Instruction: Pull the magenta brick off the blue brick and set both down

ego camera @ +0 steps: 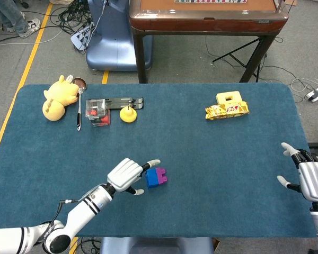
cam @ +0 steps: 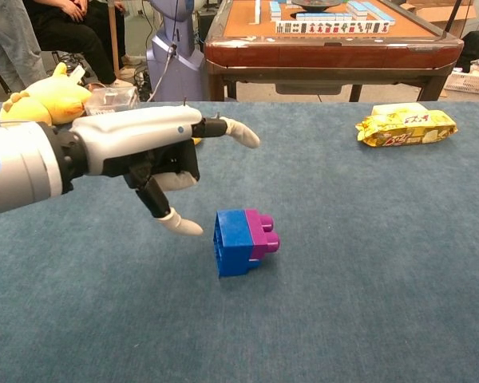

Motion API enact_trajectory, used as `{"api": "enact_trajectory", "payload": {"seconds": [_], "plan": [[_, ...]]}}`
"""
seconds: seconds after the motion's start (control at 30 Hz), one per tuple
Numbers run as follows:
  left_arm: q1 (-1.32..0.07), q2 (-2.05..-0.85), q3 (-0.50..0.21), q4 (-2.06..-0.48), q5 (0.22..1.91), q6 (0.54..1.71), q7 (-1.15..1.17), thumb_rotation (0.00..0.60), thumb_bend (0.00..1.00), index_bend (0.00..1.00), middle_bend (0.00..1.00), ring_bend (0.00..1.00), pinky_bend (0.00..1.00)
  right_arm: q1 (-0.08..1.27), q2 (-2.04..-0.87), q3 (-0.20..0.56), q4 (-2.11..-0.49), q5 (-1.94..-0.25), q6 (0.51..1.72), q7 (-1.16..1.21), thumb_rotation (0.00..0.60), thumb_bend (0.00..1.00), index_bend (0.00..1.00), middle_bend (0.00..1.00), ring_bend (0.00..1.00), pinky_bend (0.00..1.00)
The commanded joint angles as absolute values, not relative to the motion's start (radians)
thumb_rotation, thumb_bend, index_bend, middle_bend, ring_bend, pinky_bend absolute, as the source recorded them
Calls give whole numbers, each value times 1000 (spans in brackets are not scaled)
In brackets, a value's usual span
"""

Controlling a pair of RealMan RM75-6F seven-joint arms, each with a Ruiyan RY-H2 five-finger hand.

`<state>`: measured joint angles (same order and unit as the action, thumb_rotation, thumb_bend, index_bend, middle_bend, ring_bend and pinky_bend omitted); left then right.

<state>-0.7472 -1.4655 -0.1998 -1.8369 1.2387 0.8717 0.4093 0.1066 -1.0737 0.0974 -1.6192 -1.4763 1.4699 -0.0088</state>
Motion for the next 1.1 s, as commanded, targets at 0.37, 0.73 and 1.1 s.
{"api": "enact_trajectory", "payload": {"seconds": [0.37,0.73,1.1], "plan": [[-893,-1500,-216,-1824,1037,807,528,600,0,209,987,902,1000,111,-1082,94,-1604,-1476,1459,-1,600,0,194,355,267,440],[-1002,-1520,-188,-1816,836,834,647,465,0,184,990,903,1000,112,-1093,89,-1582,-1471,1448,12,600,0,198,356,268,440],[-1074,-1533,-153,-1812,692,889,703,341,0,202,991,903,1000,117,-1096,91,-1576,-1472,1443,17,600,0,205,359,269,440]]}}
